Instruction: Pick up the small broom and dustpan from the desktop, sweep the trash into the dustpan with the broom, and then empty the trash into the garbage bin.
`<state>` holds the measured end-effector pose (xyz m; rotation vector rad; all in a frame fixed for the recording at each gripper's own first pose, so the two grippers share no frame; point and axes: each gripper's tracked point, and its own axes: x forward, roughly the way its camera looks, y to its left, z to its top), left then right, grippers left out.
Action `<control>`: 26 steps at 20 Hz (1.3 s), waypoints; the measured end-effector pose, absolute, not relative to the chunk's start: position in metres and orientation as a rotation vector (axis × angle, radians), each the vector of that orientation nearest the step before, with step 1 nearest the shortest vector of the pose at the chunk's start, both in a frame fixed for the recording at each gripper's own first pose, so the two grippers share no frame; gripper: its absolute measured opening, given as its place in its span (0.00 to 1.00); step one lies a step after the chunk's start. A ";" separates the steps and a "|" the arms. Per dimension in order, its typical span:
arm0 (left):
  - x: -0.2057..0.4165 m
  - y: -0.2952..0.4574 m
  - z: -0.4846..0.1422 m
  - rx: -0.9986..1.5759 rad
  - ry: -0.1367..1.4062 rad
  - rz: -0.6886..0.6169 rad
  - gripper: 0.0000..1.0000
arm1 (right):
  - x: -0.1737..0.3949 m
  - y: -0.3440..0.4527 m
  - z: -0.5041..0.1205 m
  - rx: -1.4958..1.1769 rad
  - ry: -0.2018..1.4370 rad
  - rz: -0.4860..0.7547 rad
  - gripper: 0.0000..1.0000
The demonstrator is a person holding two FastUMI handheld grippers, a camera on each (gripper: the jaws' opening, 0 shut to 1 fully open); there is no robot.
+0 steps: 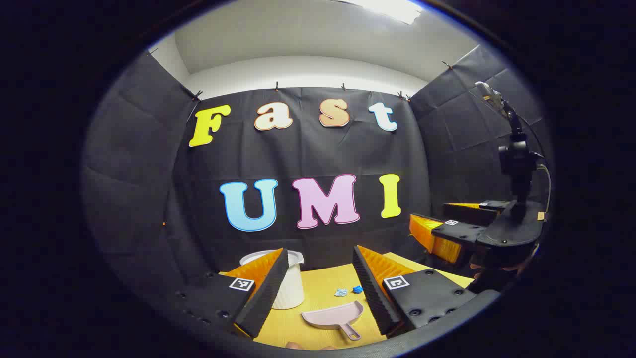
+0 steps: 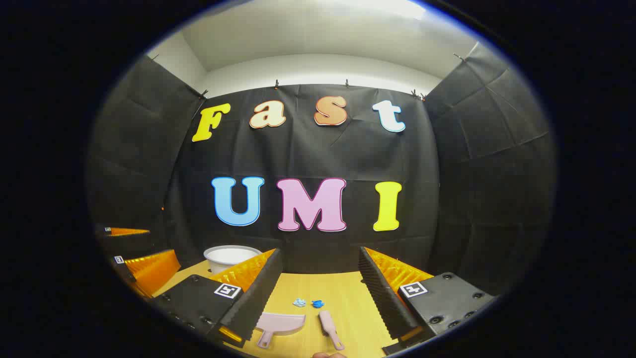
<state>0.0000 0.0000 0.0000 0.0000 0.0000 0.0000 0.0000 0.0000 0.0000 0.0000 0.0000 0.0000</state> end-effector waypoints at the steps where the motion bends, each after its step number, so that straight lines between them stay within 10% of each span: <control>1: 0.002 0.004 -0.003 -0.011 0.008 0.007 0.76 | -0.001 0.001 -0.006 -0.018 0.022 -0.002 0.99; 26: 0.067 -0.033 -0.020 -0.138 0.063 -0.077 0.77 | 0.041 -0.022 -0.021 -0.024 0.034 0.041 0.96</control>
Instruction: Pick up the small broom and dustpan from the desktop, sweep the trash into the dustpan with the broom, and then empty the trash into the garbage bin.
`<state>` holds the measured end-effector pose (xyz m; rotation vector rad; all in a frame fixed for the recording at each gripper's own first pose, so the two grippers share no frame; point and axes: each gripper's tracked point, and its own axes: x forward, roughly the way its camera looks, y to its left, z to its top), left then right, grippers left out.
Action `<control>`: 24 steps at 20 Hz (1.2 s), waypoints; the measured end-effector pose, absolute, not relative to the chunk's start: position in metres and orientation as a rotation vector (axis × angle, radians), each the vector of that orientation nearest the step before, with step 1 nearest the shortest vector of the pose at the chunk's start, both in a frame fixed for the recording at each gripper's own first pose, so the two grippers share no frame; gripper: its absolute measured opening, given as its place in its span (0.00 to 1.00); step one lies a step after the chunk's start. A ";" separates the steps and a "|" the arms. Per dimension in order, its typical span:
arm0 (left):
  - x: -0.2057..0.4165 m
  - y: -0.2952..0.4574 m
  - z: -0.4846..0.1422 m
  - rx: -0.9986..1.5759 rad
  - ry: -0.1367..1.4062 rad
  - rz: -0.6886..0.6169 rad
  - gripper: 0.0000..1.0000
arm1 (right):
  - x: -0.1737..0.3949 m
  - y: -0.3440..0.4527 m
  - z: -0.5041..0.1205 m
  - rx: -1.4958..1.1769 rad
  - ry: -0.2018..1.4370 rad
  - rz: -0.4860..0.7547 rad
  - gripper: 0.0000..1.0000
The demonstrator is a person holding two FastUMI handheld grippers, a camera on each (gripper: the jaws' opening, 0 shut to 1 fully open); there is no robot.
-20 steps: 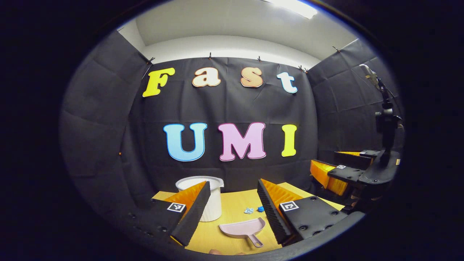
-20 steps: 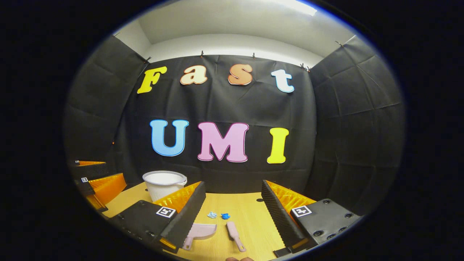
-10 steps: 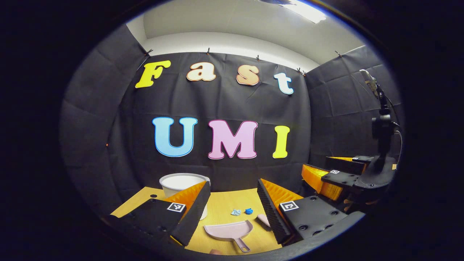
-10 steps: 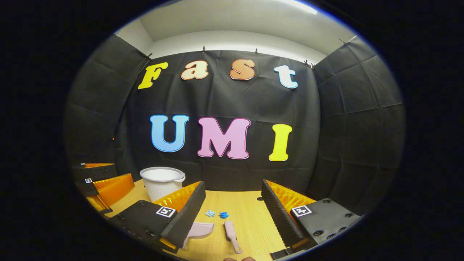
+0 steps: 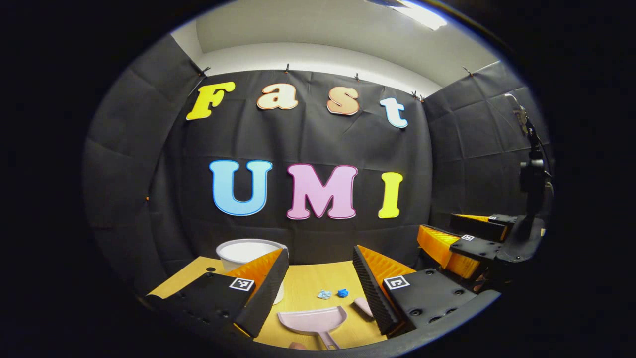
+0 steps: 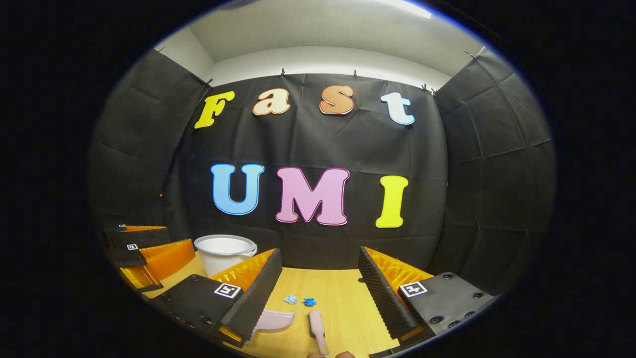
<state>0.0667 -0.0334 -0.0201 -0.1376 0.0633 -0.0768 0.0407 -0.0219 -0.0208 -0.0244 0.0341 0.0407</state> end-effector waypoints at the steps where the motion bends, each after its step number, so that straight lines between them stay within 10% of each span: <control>1: 0.067 -0.038 -0.020 -0.144 0.062 -0.087 0.77 | 0.042 -0.023 -0.022 -0.028 0.038 0.042 0.96; 24: 0.081 -0.039 -0.020 -0.232 0.088 -0.032 0.77 | 0.056 -0.027 -0.039 -0.064 0.085 0.114 0.96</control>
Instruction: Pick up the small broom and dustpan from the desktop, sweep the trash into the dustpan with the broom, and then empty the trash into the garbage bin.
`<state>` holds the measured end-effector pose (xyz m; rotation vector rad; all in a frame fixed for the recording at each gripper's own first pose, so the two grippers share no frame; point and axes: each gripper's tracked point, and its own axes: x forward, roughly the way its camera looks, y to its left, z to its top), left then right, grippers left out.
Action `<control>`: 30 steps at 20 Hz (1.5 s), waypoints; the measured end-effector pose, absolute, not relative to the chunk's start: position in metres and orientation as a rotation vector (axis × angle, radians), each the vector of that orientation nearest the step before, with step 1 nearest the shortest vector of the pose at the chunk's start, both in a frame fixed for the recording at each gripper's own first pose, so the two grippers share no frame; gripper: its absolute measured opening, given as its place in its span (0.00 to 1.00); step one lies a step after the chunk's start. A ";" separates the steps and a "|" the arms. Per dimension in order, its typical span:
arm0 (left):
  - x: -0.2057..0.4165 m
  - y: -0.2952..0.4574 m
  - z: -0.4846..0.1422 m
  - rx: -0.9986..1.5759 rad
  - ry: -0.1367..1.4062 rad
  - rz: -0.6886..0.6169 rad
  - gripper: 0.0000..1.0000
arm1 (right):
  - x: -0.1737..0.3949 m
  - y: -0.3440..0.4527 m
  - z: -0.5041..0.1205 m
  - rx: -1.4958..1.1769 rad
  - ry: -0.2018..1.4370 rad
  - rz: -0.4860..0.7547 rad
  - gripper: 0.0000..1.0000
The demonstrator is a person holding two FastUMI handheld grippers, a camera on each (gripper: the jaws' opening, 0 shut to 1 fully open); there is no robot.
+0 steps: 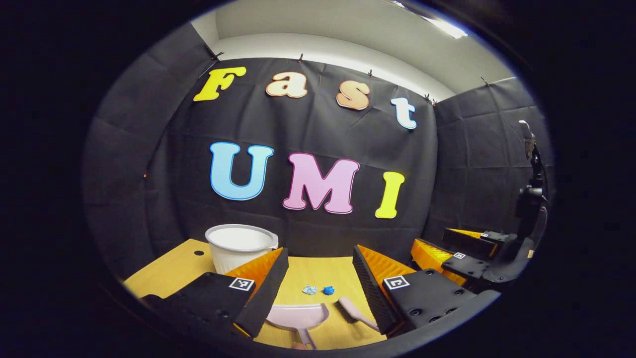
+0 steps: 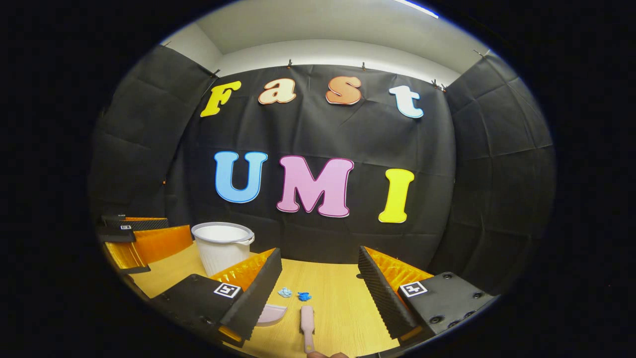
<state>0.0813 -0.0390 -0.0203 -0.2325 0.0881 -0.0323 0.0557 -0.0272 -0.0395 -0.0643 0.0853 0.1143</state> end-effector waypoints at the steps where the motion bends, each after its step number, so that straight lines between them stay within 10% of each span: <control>1: 0.082 -0.037 -0.020 -0.216 0.085 -0.023 0.77 | 0.057 -0.026 -0.042 -0.067 0.089 0.128 0.99; 14: 0.102 -0.053 -0.129 -0.308 0.386 0.024 0.77 | 0.090 -0.040 -0.101 -0.133 0.154 0.198 1.00; 30: 0.102 -0.100 -0.350 -0.374 1.211 0.075 0.80 | 0.111 -0.077 -0.239 -0.073 0.488 0.183 1.00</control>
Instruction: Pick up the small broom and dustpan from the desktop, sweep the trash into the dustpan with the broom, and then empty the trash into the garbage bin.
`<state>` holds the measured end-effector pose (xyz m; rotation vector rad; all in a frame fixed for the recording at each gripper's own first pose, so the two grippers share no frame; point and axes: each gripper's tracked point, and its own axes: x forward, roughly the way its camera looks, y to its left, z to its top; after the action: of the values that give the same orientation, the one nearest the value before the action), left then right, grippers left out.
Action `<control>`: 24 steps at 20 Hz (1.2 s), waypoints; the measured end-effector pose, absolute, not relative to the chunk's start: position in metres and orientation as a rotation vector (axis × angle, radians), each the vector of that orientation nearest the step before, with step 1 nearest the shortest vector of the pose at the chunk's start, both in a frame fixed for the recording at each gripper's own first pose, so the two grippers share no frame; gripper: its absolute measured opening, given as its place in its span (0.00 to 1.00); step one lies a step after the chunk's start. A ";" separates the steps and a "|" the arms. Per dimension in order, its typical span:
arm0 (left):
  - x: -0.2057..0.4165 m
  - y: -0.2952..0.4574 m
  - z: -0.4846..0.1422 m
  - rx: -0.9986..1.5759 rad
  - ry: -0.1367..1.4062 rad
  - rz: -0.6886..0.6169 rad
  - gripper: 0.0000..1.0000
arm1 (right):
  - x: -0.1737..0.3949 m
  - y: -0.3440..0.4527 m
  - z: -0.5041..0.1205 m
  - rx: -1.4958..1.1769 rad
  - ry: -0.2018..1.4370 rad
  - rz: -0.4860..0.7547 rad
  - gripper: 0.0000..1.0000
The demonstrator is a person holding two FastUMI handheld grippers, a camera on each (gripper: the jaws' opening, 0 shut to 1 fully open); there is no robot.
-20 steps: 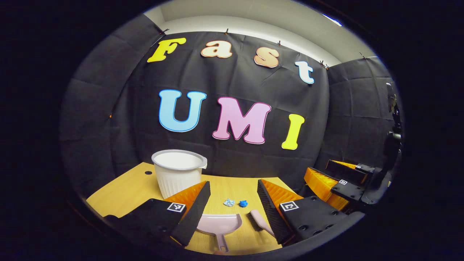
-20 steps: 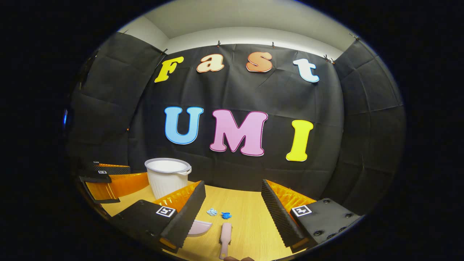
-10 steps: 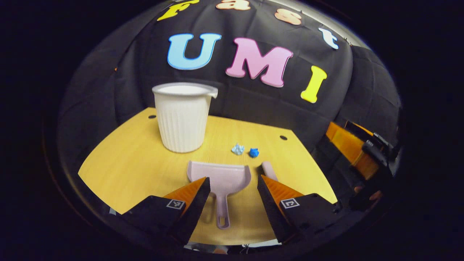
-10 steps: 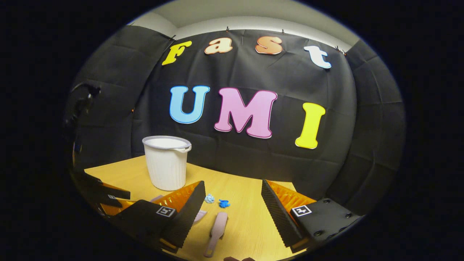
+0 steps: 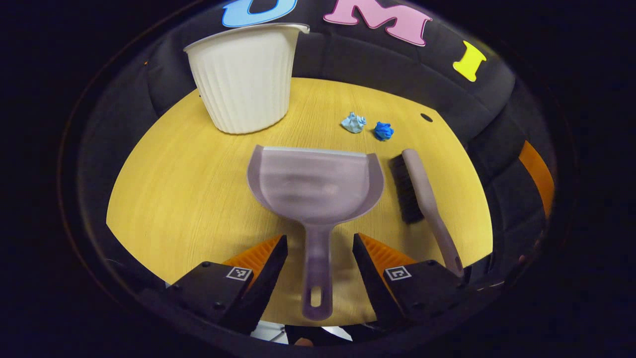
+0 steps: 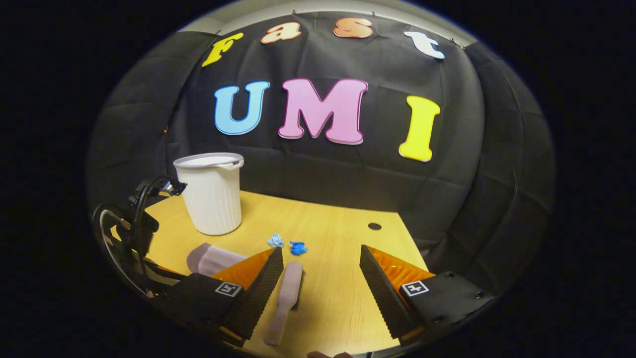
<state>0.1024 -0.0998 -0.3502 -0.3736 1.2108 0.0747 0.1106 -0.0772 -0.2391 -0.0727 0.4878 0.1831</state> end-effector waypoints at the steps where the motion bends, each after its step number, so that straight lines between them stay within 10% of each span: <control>1: 0.106 -0.102 -0.355 -0.367 1.238 0.071 0.80 | 0.109 -0.081 -0.247 -0.063 0.514 0.176 1.00; 8: 0.111 -0.093 -0.382 -0.274 1.456 0.156 0.79 | 0.091 -0.085 -0.293 0.000 0.697 0.176 1.00; 10: 0.115 -0.092 -0.384 -0.259 1.480 0.154 0.48 | 0.089 -0.085 -0.295 0.001 0.714 0.189 1.00; 16: 0.119 -0.098 -0.390 -0.279 1.559 0.103 0.31 | 0.081 -0.086 -0.303 0.014 0.765 0.206 0.94; 24: 0.117 -0.096 -0.385 -0.280 1.565 0.051 0.29 | 0.063 -0.071 -0.315 0.041 0.945 0.217 0.99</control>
<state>0.1173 -0.0957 -0.3854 -0.2802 1.5645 0.0515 0.0626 -0.0714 -0.3154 0.0406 0.9452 0.2168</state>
